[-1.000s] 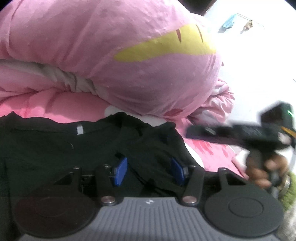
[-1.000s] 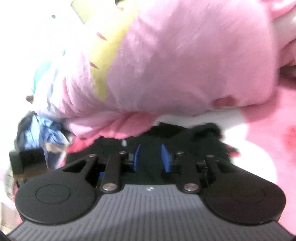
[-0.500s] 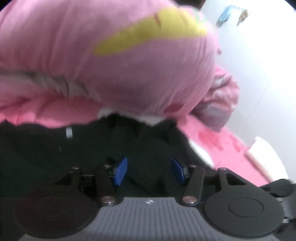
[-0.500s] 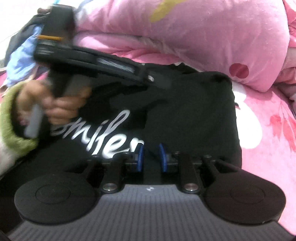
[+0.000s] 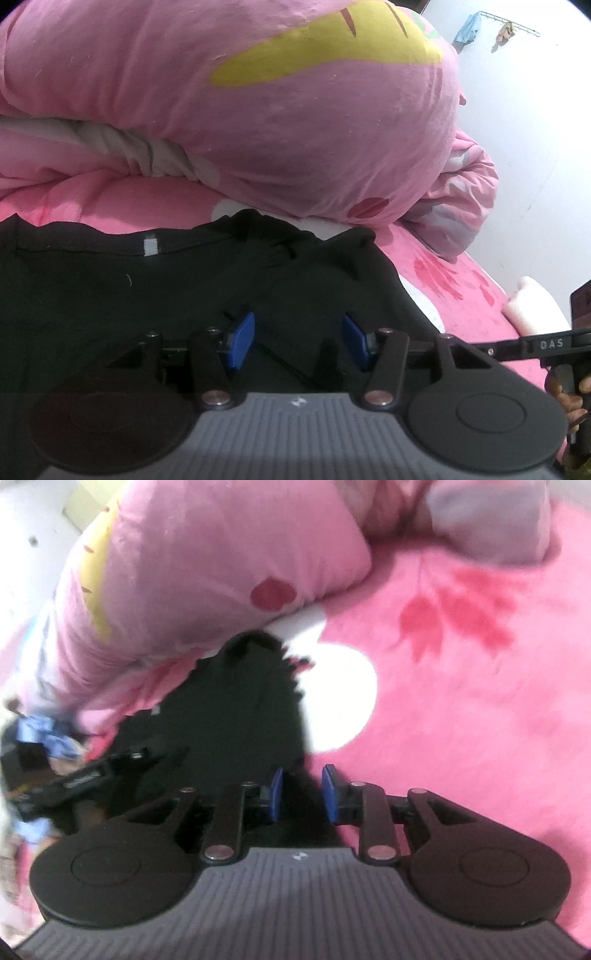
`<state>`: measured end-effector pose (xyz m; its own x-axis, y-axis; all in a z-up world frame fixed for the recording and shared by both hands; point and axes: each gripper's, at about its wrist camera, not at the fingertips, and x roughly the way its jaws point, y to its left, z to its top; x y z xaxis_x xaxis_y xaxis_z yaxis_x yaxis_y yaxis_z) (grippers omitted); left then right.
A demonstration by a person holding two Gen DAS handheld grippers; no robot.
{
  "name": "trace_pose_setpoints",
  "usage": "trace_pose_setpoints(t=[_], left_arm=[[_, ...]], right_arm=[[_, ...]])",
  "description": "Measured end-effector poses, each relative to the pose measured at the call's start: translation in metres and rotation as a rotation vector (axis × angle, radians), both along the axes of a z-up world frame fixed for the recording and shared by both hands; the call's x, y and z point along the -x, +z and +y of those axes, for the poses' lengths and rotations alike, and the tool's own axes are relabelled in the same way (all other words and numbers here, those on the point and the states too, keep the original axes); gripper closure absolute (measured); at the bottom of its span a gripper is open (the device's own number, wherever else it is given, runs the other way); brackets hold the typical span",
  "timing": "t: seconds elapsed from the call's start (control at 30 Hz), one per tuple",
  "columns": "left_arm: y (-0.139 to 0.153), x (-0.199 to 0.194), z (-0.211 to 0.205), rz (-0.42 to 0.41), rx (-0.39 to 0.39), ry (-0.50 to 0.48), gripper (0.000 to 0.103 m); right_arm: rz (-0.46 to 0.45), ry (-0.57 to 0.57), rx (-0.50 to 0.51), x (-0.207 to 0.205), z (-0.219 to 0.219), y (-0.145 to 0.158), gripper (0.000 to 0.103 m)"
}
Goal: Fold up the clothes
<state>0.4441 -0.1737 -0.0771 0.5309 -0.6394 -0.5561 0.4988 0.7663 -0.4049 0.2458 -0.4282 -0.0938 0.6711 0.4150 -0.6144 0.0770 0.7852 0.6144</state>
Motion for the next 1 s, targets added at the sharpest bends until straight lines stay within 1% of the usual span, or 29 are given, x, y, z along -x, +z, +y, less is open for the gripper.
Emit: trace_pose_setpoints(t=[0.07,0.1,0.17,0.2,0.27,0.37,0.4,0.47,0.5,0.53,0.57,0.6,0.63,0.7,0.77,0.83,0.9,1.0], left_arm=[[0.000,0.001,-0.002,-0.014,-0.002,0.003,0.049],[-0.001,0.002,-0.003,-0.020,-0.001,0.004,0.048],[0.000,0.003,-0.006,-0.031,0.003,0.004,0.048],[0.000,0.004,-0.007,-0.035,0.007,0.003,0.047],[0.000,0.004,-0.010,-0.035,0.014,-0.006,0.047],[-0.001,0.003,-0.014,-0.031,0.012,-0.011,0.045],[-0.002,0.003,-0.015,-0.033,0.010,-0.013,0.044],[-0.002,0.004,-0.016,-0.035,0.008,-0.015,0.044],[-0.002,0.004,-0.016,-0.035,0.009,-0.015,0.043],[-0.002,0.004,-0.016,-0.033,0.011,-0.015,0.043],[-0.002,0.004,-0.016,-0.031,0.012,-0.015,0.043],[-0.002,0.003,-0.016,-0.030,0.013,-0.015,0.043],[-0.002,0.003,-0.016,-0.030,0.012,-0.016,0.043],[-0.002,0.004,-0.018,-0.034,0.007,-0.018,0.042],[-0.002,0.004,-0.018,-0.038,0.001,-0.020,0.042],[-0.002,0.004,-0.018,-0.037,0.003,-0.021,0.042],[-0.002,0.003,-0.017,-0.033,0.010,-0.021,0.042],[-0.003,0.003,-0.016,-0.028,0.020,-0.023,0.042]], right_arm=[[-0.015,0.009,0.030,0.007,0.005,0.002,0.094],[-0.032,-0.004,0.047,0.010,0.005,0.005,0.099],[-0.065,-0.035,0.087,0.012,0.009,0.014,0.101],[-0.083,-0.051,0.103,0.012,0.008,0.019,0.101],[-0.091,-0.068,0.115,0.013,0.005,0.022,0.101],[-0.066,-0.073,0.169,0.009,0.006,0.013,0.101],[-0.054,-0.074,0.205,0.006,0.009,0.007,0.100],[-0.053,-0.077,0.205,0.006,0.007,0.006,0.100],[-0.052,-0.079,0.202,0.006,0.006,0.006,0.097],[-0.049,-0.098,0.200,0.010,0.001,0.010,0.091],[-0.049,-0.132,0.245,0.012,-0.001,0.016,0.089],[-0.049,-0.168,0.296,0.013,-0.004,0.022,0.085],[-0.049,-0.203,0.347,0.014,-0.006,0.028,0.084],[-0.064,-0.204,0.326,0.005,-0.009,0.037,0.084],[-0.094,-0.152,0.292,-0.015,0.002,0.044,0.084],[-0.139,-0.056,0.322,-0.040,0.027,0.050,0.083],[-0.155,0.021,0.359,-0.067,0.051,0.049,0.080],[-0.145,0.069,0.402,-0.093,0.064,0.041,0.080]])
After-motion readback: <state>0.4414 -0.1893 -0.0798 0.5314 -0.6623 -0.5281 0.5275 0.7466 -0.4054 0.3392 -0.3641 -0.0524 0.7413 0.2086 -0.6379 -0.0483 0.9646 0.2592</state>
